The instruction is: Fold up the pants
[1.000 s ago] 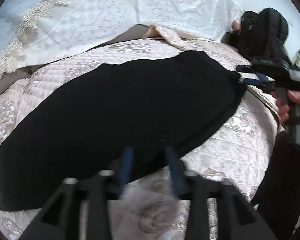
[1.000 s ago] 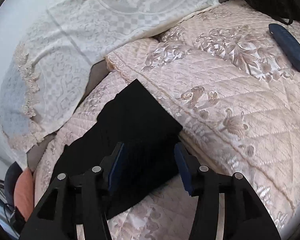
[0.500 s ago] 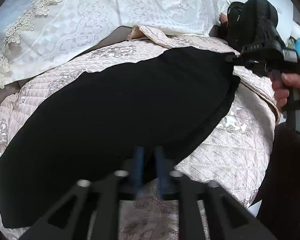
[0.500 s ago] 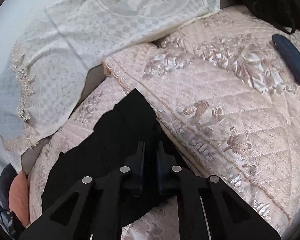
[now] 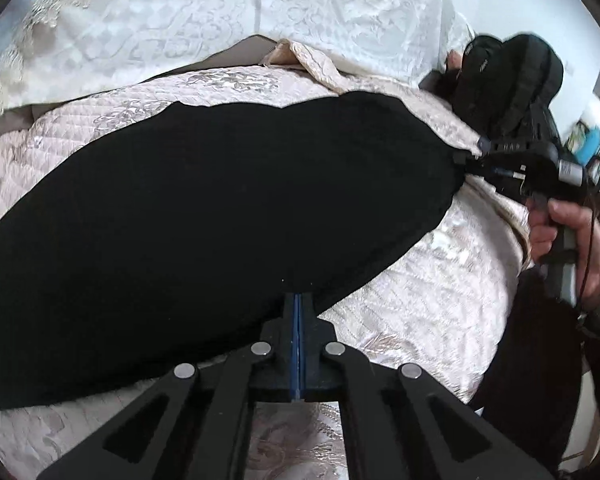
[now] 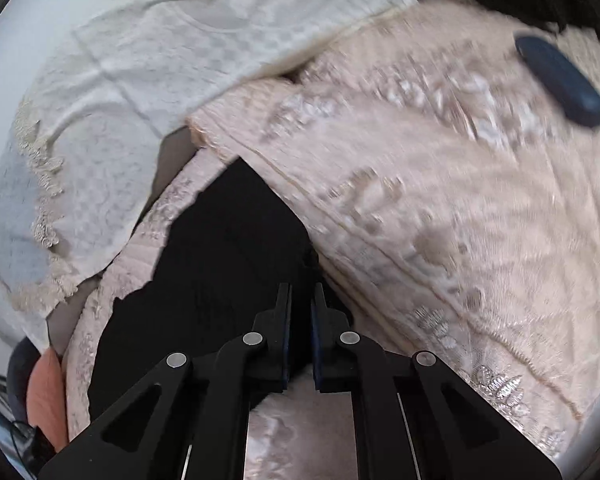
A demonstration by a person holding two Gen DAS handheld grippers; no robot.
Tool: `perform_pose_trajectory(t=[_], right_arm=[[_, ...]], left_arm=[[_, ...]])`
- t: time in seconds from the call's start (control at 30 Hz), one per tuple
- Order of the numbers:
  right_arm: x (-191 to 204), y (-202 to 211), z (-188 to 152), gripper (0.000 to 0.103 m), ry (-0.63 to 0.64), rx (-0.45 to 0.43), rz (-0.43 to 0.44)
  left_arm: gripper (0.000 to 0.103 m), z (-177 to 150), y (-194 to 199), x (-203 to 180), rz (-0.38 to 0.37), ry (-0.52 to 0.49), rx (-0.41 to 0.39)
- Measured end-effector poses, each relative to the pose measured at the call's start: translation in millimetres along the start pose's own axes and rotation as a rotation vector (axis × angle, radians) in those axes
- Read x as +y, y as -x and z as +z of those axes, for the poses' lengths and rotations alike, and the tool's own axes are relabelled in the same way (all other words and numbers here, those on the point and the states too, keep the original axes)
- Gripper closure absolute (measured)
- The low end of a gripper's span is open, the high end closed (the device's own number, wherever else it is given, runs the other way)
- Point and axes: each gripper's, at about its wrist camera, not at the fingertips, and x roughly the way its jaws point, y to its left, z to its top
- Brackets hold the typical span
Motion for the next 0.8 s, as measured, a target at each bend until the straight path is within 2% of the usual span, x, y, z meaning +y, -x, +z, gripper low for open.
perform_pose_trajectory(t=[0.07,0.1,0.17,0.3,0.43,0.5,0.57,0.63,0.7,0.8], right_arm=[[6.6,3.9,2.0,0.091,0.032,-0.005,-0.003],[11.9,7.8,3.3,0.083,0.059,-0.012,-0.021],[19.2,19.8,1.7,0.075,0.106,-0.057,-0.076],[39.7,40.8,-8.9,0.072,0.227,-0.113,-0.116],[79.6,37.5,-38.5,0.072,0.417,-0.072,-0.075],[97.7,26.6,-58.0,0.072,0.507,-0.03,-0.054],[108.2,8.6,-76.7,0.072,0.573,0.039,-0.063],[112.5,-10.4,-92.9,0.072,0.627,0.115,-0.117],[119.2,-7.6,-101.3,0.072,0.683,0.078,-0.151],[129.2,0.8,-102.6,0.07,0.715,0.079,-0.116]], left_arm=[[0.102,0.1,6.2,0.7,-0.003,0.016,-0.007],[0.102,-0.5,10.4,0.9,-0.002,0.022,-0.012],[0.1,-2.3,20.5,3.0,0.002,0.036,-0.031],[0.09,-6.8,40.1,23.7,0.061,0.133,-0.082],[0.079,-17.6,51.5,58.1,0.197,0.284,-0.114],[0.078,-26.3,50.9,75.7,0.242,0.355,-0.093],[0.078,-33.8,54.2,85.4,0.22,0.39,-0.1],[0.078,-37.4,60.8,85.8,0.236,0.384,-0.103],[0.078,-40.7,67.0,86.2,0.286,0.388,-0.103],[0.073,-46.1,77.1,94.8,0.354,0.42,-0.105]])
